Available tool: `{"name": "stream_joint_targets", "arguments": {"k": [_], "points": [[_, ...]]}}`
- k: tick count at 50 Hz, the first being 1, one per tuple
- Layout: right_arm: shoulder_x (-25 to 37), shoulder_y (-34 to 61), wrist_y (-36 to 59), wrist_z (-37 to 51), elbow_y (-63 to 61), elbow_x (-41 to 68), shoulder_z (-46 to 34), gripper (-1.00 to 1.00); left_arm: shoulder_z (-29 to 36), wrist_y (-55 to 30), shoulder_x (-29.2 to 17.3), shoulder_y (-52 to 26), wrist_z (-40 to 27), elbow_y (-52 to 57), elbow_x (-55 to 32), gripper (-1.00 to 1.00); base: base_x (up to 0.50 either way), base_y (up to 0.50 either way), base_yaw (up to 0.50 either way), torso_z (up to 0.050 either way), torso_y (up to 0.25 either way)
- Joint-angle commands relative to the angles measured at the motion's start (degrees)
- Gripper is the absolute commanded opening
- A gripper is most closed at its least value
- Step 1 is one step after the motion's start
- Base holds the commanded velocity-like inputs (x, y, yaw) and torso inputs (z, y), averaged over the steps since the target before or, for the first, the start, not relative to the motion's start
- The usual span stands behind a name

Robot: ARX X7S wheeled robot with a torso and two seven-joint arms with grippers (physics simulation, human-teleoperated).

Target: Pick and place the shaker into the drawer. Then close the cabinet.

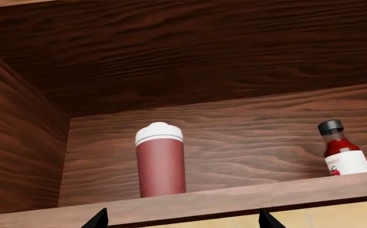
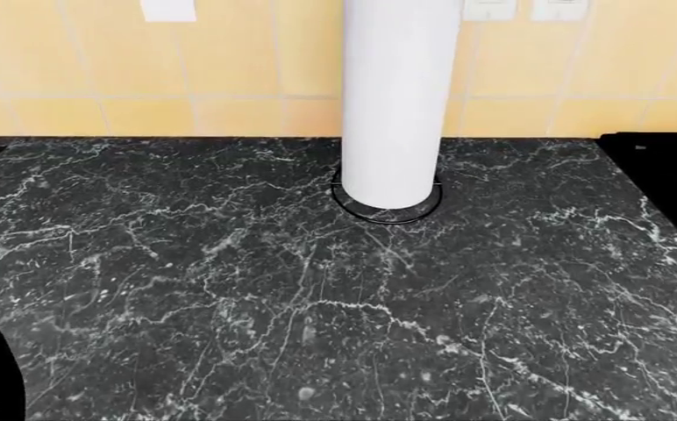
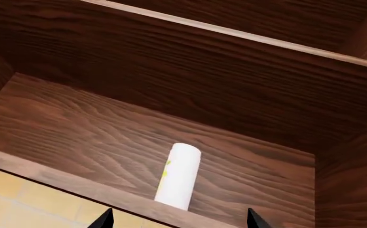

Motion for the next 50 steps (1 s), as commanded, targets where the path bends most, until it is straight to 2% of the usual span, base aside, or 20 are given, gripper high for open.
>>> {"name": "stream_joint_targets", "arguments": {"k": [1,9,16,24,32,35,41,50], "points": [[0.1,-0.1,-0.4,0.0,-0.1,-0.1,-0.1,1.00,0.1,0.3,-0.3,0.2,0.0,-0.1,0.0,1.00,0.00,0.00,0.00,0.000,0.000],[-0.6,1.8,0.5,1.0,0.3,0.6,0.0,1.00,0.6,0.1,-0.5,-0.1,-0.1,-0.1,0.2,1.00,0.00,0.00,0.00,0.000,0.000],[-3.8,10.7,4.7,3.4,4.8,2.8,-0.5,1.00,0.9,-0.1,-0.9,-0.6,-0.1,0.0,0.1,1.00,0.00,0.00,0.00,0.000,0.000],[-10.6,21.5,8.4,6.3,16.0,6.9,0.7,1.00,2.1,-0.7,-1.3,-1.4,-1.1,-0.2,1.5,1.00,0.00,0.00,0.00,0.000,0.000],[-15.7,23.7,7.7,8.4,26.3,10.6,4.6,1.00,1.0,-3.4,-0.8,-3.1,-2.4,-0.8,0.5,1.00,0.00,0.00,0.00,0.000,0.000],[-16.2,23.8,7.7,8.5,28.1,11.2,5.0,1.00,0.7,-5.7,-0.4,-6.1,-2.1,-1.6,-0.8,1.00,0.00,0.00,0.00,0.000,0.000],[-16.4,24.4,7.9,8.0,30.0,10.9,4.4,1.00,0.5,-11.4,1.7,-16.9,-1.4,-8.6,-3.4,1.00,0.00,0.00,0.00,0.000,0.000],[-16.3,26.3,8.3,6.5,31.7,10.0,2.7,1.00,0.6,-14.3,4.6,-29.4,-1.0,-18.9,-4.0,1.00,0.00,0.00,0.00,0.000,0.000]]}}
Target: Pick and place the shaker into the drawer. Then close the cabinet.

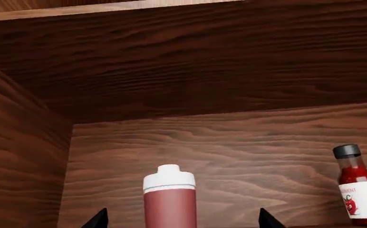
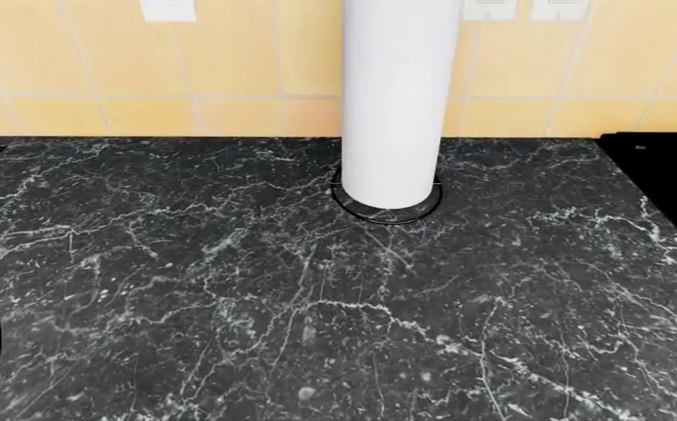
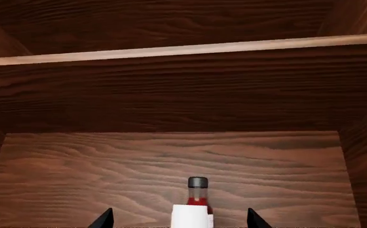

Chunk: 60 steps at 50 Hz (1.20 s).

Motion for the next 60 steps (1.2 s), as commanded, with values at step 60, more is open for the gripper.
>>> {"name": "stream_joint_targets", "arguments": {"k": [60], "points": [[-1.6,8.6,3.2,-4.5,16.4,-4.7,-8.1,1.00,15.8,-12.6,3.9,-31.0,5.6,-38.2,4.9,1.00,0.00,0.00,0.00,0.000,0.000]]}}
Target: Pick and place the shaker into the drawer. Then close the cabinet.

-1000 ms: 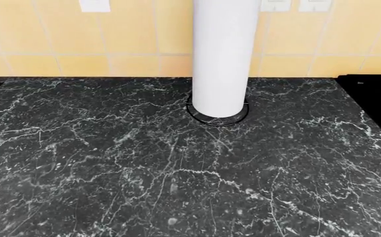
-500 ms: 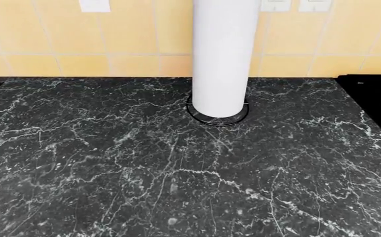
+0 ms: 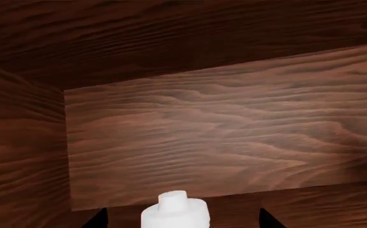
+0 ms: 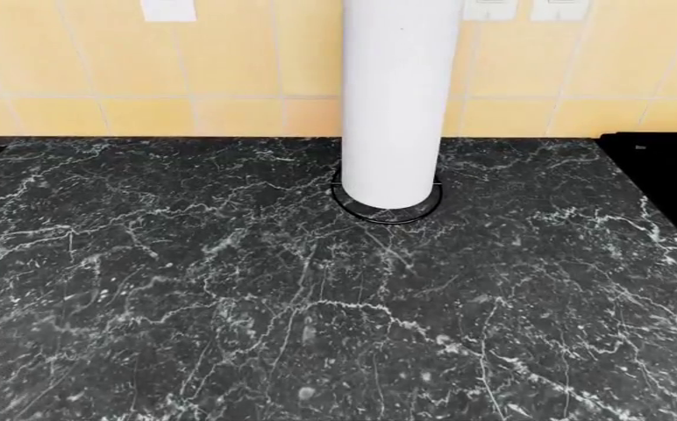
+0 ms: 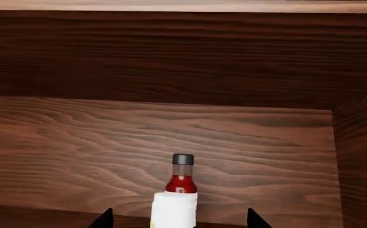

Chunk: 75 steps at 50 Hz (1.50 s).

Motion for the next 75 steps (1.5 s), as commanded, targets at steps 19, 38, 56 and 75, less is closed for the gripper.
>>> {"name": "stream_joint_targets", "arguments": {"k": [19,38,56,75], "points": [[-1.0,-0.4,-1.1,-2.0,5.2,-1.5,-2.3,1.00,4.3,-0.8,-1.0,0.0,0.9,-2.8,1.3,1.00,0.00,0.00,0.00,0.000,0.000],[-2.7,0.8,-5.4,-6.5,13.5,-6.4,-6.1,1.00,5.1,-0.4,-1.0,0.1,1.2,-2.8,1.3,1.00,0.00,0.00,0.00,0.000,0.000],[-5.5,-1.5,-8.8,-8.6,19.1,-6.2,-5.4,1.00,6.0,0.0,-1.4,0.4,1.6,-2.5,1.4,1.00,0.00,0.00,0.00,0.000,0.000],[-7.2,-1.0,-14.1,-13.3,27.3,-10.6,-8.6,1.00,6.4,0.1,-1.7,0.7,1.8,-2.0,1.2,1.00,0.00,0.00,0.00,0.000,0.000]]}}
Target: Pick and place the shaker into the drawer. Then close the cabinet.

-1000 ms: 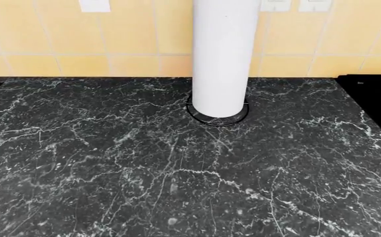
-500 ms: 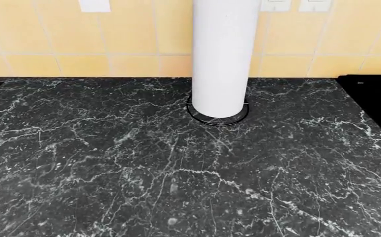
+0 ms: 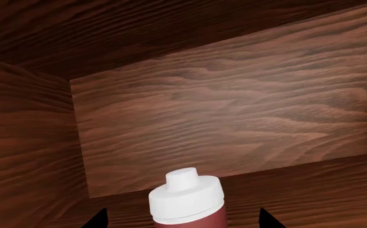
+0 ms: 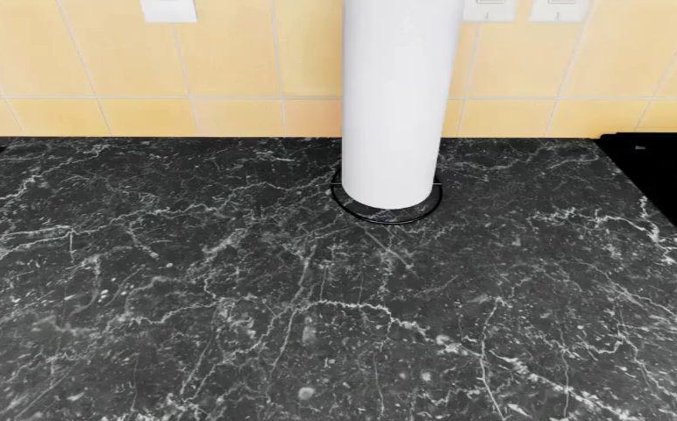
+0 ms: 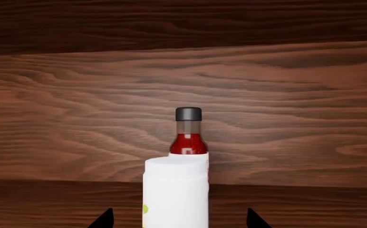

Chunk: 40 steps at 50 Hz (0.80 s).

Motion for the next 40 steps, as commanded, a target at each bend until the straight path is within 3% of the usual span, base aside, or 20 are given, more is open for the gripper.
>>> {"name": "stream_joint_targets", "arguments": {"k": [1,40], "points": [[-1.2,-0.5,-3.2,-2.7,5.6,-1.7,-2.1,1.00,0.5,0.1,-0.3,0.6,0.1,-0.1,-0.2,1.00,0.00,0.00,0.00,0.000,0.000],[-5.0,-2.2,-8.7,-9.4,16.9,-4.2,-4.9,1.00,0.6,-0.9,-0.8,1.4,-0.2,1.9,-0.9,1.00,0.00,0.00,0.00,0.000,0.000]]}}
